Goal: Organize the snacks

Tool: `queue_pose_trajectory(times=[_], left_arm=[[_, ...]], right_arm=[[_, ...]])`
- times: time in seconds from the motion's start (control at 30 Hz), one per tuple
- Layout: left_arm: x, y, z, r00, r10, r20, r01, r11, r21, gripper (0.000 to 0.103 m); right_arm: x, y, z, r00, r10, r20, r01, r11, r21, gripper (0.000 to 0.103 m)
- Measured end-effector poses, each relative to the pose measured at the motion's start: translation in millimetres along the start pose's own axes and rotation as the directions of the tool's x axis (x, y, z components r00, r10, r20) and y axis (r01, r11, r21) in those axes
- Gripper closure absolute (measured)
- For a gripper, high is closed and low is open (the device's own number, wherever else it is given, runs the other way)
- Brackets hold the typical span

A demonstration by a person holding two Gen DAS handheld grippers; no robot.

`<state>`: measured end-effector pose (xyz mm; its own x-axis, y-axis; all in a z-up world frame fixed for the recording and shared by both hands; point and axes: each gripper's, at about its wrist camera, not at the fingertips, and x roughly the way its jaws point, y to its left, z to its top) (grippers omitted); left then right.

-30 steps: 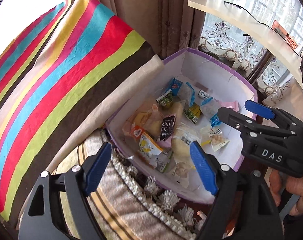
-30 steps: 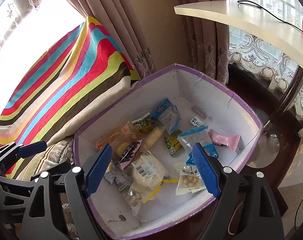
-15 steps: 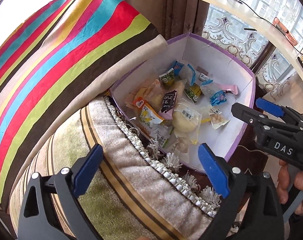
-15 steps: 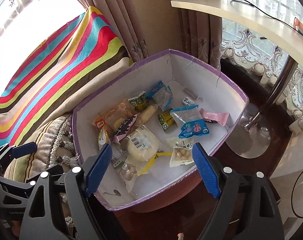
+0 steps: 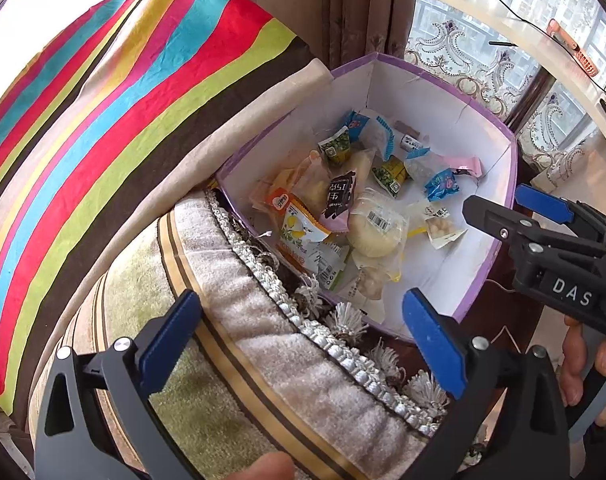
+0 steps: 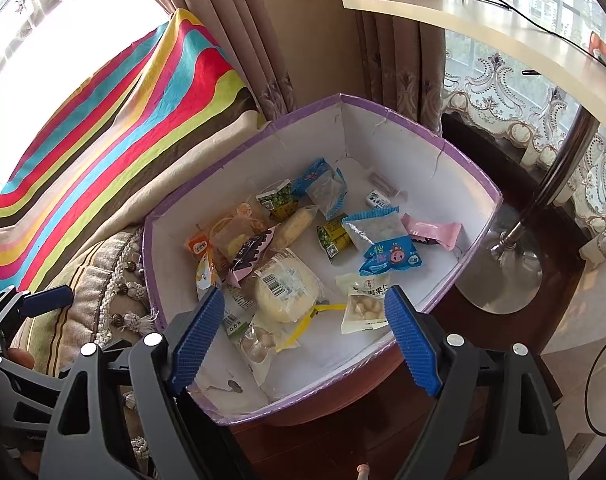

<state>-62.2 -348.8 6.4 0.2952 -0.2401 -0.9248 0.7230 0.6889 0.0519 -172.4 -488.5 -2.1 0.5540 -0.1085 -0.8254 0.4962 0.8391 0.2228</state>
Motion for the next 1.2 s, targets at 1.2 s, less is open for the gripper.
queue_pose_trajectory(times=[1.2], left_arm=[[-18.2,19.8,5.4,0.993,-0.102,0.060,0.105,0.992,-0.062,0.002]], right_arm=[[-11.9,10.6,5.6,1.000,-0.007,0.020,0.007,1.000,-0.026,0.022]])
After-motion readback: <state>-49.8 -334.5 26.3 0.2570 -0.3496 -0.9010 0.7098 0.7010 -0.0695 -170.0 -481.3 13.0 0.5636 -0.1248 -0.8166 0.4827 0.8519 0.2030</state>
